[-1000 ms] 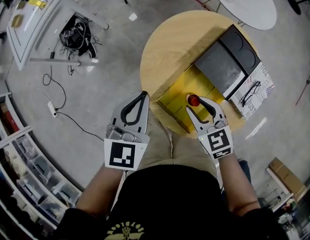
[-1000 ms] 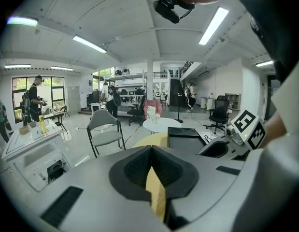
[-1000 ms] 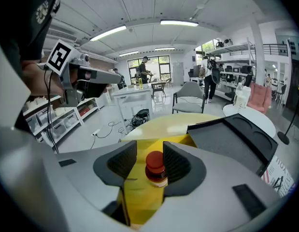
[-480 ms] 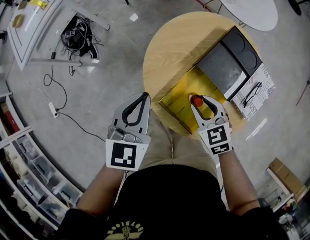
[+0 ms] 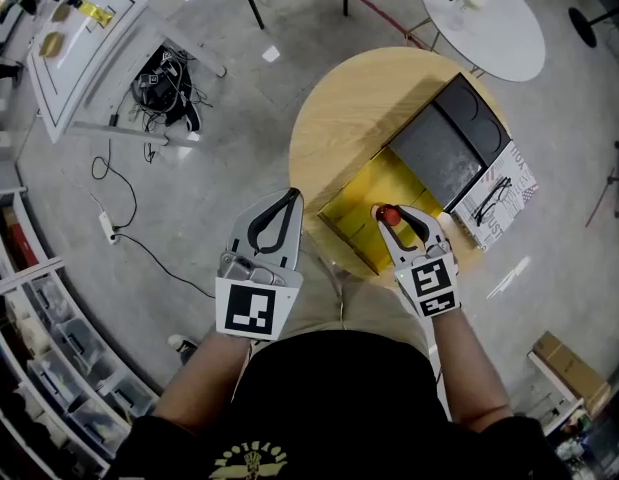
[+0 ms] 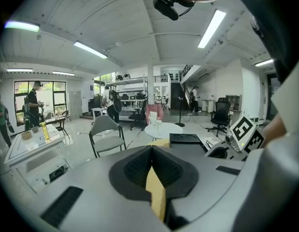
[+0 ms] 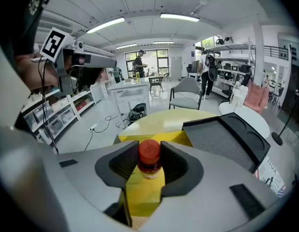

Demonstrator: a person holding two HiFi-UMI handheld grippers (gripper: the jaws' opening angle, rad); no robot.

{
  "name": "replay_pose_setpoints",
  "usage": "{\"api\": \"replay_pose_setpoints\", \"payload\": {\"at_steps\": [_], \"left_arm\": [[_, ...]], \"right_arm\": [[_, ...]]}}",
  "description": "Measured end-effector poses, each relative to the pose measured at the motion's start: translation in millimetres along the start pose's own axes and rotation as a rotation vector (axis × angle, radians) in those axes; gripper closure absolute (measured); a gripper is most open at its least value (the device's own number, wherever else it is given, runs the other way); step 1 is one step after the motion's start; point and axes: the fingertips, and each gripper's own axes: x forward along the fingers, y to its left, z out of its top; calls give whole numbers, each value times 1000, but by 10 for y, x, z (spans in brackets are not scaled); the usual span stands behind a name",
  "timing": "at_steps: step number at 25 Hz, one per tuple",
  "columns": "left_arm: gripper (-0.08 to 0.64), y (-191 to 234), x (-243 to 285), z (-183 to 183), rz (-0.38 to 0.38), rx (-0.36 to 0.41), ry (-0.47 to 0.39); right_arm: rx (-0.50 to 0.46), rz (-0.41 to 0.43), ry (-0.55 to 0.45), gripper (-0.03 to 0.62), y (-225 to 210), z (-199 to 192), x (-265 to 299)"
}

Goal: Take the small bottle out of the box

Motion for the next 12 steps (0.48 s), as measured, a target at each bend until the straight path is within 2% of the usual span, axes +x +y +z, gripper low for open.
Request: {"api": "replay_pose_setpoints", "payload": {"at_steps": [12], "left_arm": [[546, 40, -203, 291, 39, -10, -23]], "right_arm": [[-36, 22, -34, 442, 82, 370, -308]]}}
